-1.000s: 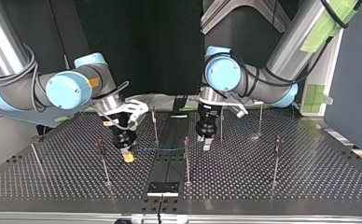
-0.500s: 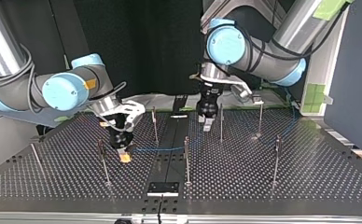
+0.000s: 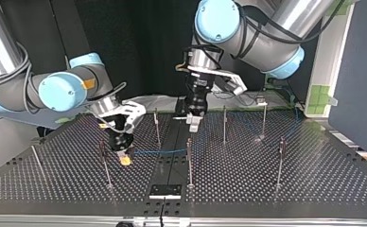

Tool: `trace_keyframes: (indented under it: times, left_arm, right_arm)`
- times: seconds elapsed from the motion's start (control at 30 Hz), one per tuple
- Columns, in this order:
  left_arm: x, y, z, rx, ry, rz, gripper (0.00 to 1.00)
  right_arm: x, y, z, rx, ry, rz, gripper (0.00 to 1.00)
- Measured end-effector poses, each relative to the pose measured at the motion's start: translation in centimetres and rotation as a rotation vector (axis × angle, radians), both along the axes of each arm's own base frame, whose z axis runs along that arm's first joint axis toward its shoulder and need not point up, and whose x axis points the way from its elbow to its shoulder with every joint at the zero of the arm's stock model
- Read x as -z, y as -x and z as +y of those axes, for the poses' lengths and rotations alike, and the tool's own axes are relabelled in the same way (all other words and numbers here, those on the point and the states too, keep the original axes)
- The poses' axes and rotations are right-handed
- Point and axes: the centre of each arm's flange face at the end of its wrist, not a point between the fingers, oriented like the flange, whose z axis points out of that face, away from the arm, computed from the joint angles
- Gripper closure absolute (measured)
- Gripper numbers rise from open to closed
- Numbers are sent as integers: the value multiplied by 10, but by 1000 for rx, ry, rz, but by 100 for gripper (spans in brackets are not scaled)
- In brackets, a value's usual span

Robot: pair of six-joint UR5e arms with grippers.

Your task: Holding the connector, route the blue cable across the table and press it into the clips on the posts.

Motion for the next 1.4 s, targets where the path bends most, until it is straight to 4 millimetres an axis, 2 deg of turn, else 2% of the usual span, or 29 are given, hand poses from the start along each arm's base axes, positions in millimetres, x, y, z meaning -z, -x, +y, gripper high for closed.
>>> trace_keyframes:
  times: [0.23, 0.43, 1.07, 1.4]
  left_arm:
    - [-15, 11, -29, 33, 0, -13, 0]
    - [-13, 7, -49, 57, -17, 9, 0]
    - [7, -49, -81, 16, -55, 52, 0]
    - [8, -81, -86, -16, -51, 46, 0]
  right_arm:
    - [-16, 6, 7, 2, 10, -5, 100]
    - [-26, 12, 12, 7, 12, -1, 100]
    - [-23, 20, 16, 16, 0, 10, 100]
    - [-23, 23, 13, 21, 1, 10, 100]
